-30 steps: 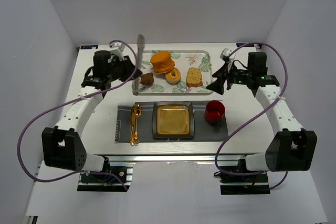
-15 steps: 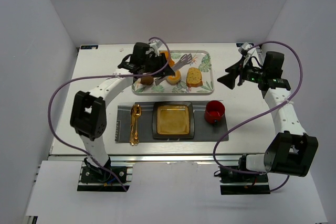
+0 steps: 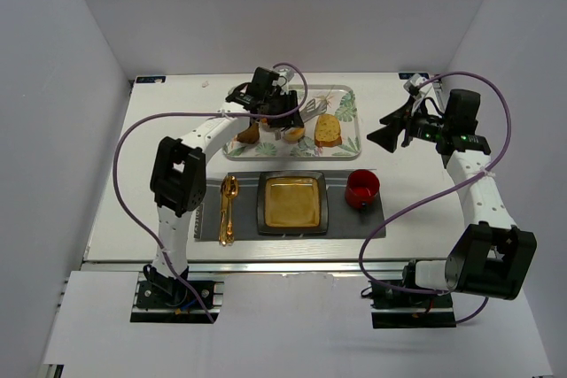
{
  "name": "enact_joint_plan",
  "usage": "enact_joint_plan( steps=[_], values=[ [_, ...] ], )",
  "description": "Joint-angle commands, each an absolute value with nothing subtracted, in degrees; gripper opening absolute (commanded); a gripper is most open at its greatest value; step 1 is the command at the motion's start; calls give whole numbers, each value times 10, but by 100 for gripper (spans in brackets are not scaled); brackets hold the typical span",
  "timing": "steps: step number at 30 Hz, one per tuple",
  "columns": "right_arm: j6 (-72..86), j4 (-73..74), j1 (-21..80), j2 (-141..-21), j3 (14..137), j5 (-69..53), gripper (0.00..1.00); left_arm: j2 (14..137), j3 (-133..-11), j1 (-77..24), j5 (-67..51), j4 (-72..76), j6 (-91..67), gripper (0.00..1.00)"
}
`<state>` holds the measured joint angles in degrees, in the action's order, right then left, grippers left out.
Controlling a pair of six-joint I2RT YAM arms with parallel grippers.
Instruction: Place the bread
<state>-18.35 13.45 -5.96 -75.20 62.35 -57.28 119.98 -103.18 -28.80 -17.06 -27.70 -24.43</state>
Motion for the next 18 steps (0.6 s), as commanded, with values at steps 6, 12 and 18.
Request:
enact_joint_plan(
  steps=[6,12,18],
  values=[
    [-178,110,-62,-744,618,-593,78,1216,-1073,-292,-195,-340,-203,53],
    [-179,111,-62,-744,616,-594,78,1214,-1058,-293,-233,-342,-196,53],
    [-178,110,-62,-746,618,-597,78,1210,-1045,-293,-243,-355,-186,40]
  ],
)
